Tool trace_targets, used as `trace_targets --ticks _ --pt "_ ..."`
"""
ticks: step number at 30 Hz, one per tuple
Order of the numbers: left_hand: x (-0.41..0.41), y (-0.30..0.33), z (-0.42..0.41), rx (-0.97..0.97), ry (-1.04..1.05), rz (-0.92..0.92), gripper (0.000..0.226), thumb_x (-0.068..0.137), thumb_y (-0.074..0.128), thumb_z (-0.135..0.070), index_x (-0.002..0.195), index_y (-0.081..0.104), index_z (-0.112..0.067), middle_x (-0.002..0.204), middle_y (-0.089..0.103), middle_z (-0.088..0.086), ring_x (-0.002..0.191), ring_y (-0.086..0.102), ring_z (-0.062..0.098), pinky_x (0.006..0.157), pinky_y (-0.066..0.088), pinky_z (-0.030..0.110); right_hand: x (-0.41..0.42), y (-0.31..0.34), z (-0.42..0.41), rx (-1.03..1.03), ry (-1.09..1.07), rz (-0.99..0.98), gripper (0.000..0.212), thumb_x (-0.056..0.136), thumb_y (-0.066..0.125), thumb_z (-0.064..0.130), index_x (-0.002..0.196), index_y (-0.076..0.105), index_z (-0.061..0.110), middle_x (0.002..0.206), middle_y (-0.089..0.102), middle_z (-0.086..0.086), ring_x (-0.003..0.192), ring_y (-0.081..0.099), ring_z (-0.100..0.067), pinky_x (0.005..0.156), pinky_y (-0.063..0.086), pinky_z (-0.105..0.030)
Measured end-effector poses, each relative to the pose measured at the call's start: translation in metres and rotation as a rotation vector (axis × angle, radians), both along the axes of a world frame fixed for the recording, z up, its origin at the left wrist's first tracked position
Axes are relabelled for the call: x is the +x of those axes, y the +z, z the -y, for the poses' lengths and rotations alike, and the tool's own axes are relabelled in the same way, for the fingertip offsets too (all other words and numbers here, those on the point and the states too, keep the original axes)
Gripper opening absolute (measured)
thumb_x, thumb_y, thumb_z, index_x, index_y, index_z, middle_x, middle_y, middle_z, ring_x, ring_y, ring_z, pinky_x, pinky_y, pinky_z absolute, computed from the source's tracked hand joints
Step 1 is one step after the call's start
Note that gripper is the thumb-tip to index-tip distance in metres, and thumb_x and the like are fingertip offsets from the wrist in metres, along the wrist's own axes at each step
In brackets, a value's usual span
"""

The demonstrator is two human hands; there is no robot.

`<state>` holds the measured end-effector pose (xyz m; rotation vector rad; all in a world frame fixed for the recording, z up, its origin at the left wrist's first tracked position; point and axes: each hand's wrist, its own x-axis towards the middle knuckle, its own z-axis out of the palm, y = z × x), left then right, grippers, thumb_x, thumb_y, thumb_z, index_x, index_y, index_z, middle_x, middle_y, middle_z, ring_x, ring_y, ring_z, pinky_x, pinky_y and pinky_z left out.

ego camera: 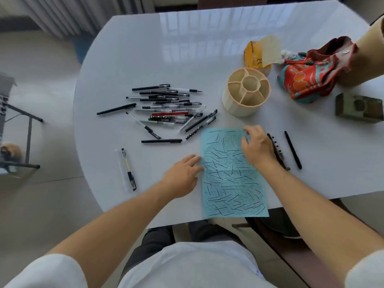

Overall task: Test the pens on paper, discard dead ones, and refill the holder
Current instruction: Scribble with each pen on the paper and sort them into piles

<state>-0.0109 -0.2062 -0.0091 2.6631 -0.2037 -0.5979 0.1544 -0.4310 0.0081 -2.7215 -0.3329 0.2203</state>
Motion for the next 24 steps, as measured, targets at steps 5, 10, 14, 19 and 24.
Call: trace_targets --ticks 5,10,14,19,24 --pt "0.006 0.010 0.001 0.004 -0.017 -0.058 0.047 0.099 0.052 -0.026 0.146 0.049 -0.023 0.166 0.021 0.006 0.154 0.013 0.024 0.122 0.026 0.043 0.008 0.005 -0.105 0.080 0.382 -0.060 0.037 0.094 0.049 0.002 0.124 0.068 0.010 0.125 0.064 -0.010 0.114 0.059 -0.032 0.093 0.051 -0.044" --pt "0.004 0.014 0.001 -0.013 -0.015 -0.074 0.049 0.099 0.051 -0.028 0.147 0.046 -0.020 0.166 0.019 0.004 0.155 0.011 0.023 0.123 0.019 0.036 0.003 -0.006 -0.133 -0.347 0.541 0.049 0.033 0.092 0.051 -0.004 0.119 0.060 0.012 0.121 0.057 -0.010 0.112 0.058 -0.031 0.085 0.052 -0.043" --pt "0.003 0.012 -0.001 -0.063 0.021 -0.087 0.049 0.098 0.054 -0.029 0.146 0.049 -0.019 0.166 0.020 0.004 0.154 0.012 0.020 0.122 0.019 0.034 0.006 0.006 -0.122 -0.187 0.543 0.128 0.033 0.089 0.051 -0.001 0.118 0.065 0.008 0.118 0.060 -0.014 0.103 0.061 -0.038 0.079 0.048 -0.042" --pt "0.006 0.016 -0.004 -0.305 0.378 0.038 0.039 0.098 0.058 -0.031 0.135 0.059 -0.022 0.147 0.053 -0.001 0.134 0.048 0.015 0.114 0.037 0.036 -0.007 0.039 -0.081 0.448 0.160 -0.057 0.010 0.082 0.066 0.009 0.090 0.067 0.014 0.084 0.067 -0.007 0.076 0.063 -0.022 0.069 0.051 -0.030" --pt "0.021 0.033 0.006 -0.527 0.490 -0.081 0.040 0.100 0.054 -0.041 0.138 0.051 -0.029 0.117 0.066 -0.012 0.091 0.067 0.003 0.085 0.054 0.027 -0.045 0.042 -0.044 0.903 -0.153 -0.627 0.010 0.092 0.066 0.005 0.085 0.068 0.012 0.071 0.071 -0.006 0.065 0.072 -0.026 0.067 0.062 -0.037"
